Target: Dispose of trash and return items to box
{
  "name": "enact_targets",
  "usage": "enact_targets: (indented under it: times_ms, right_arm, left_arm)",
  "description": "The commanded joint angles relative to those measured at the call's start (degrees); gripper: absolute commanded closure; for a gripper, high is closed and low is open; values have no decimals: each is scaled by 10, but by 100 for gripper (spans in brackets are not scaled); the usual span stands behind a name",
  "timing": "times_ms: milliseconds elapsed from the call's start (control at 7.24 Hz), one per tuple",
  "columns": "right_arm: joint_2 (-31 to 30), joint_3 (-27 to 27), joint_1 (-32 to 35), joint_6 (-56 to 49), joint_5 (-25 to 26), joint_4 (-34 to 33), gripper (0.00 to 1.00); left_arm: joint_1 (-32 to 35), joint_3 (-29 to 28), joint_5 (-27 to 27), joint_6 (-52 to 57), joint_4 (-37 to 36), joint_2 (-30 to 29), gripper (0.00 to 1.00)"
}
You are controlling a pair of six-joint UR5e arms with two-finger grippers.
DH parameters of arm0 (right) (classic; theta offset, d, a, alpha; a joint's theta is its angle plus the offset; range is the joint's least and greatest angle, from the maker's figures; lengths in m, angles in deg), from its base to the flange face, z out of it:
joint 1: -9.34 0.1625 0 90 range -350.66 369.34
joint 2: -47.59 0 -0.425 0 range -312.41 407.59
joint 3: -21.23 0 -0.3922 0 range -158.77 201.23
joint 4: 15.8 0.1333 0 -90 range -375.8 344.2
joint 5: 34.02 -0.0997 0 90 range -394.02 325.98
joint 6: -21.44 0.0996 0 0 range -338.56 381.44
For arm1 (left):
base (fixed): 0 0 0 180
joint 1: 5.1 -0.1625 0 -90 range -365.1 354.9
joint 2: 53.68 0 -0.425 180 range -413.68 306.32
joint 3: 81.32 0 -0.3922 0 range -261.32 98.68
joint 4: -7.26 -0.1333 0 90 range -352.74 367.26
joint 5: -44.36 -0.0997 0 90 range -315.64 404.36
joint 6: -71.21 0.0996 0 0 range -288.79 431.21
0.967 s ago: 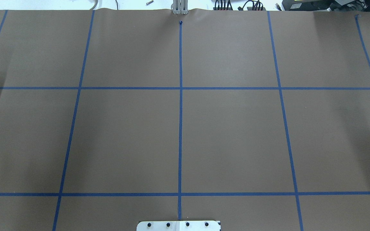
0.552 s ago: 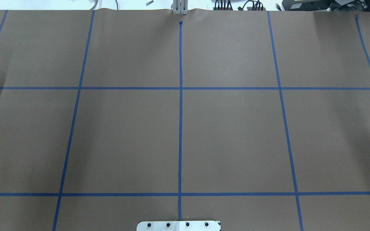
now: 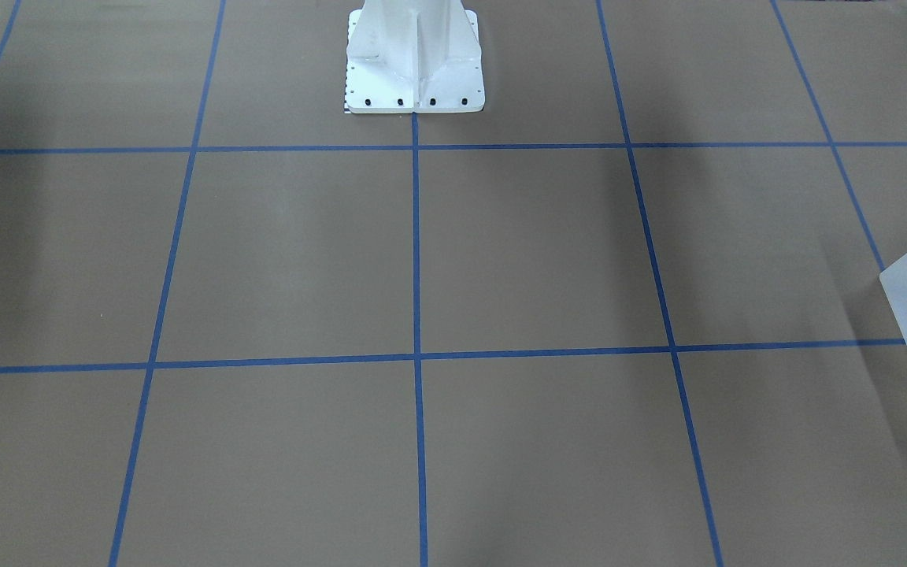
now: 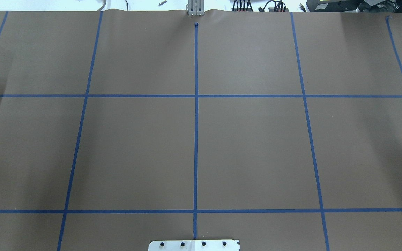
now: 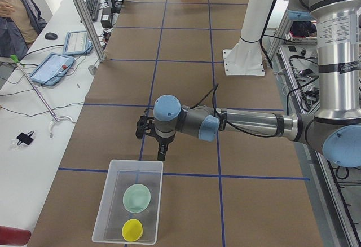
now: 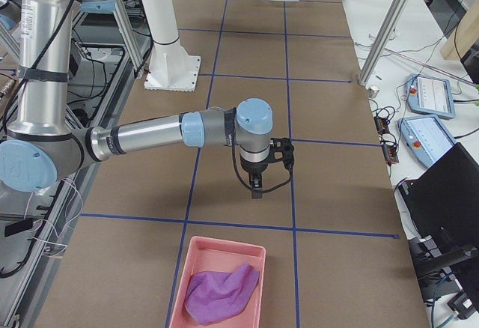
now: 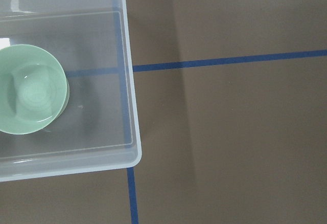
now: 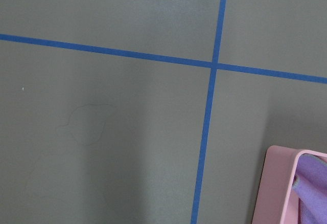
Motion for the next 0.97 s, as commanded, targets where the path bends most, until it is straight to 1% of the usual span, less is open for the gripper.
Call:
enact_targets:
  times_ms: [0,138,414,552,829]
  right_arm:
    - [-1,-13,0,-1,2,0,0]
    - [-2,-10,1,-1,1,0,0]
    - [4,-25,0,1,3,10,0]
    - [3,-28,0,-1,4,16,0]
    - [4,-30,0,-1,3,16,0]
  left_arm:
    - [3,-13,-7,4,8,-9,1]
    - [3,-12,-6,3,8,-10,1]
    - [4,-9,-5,2,46,-7,1]
    - [6,-5,-4,2,47,-4,1]
    - [5,-16,-4,2,47,3,1]
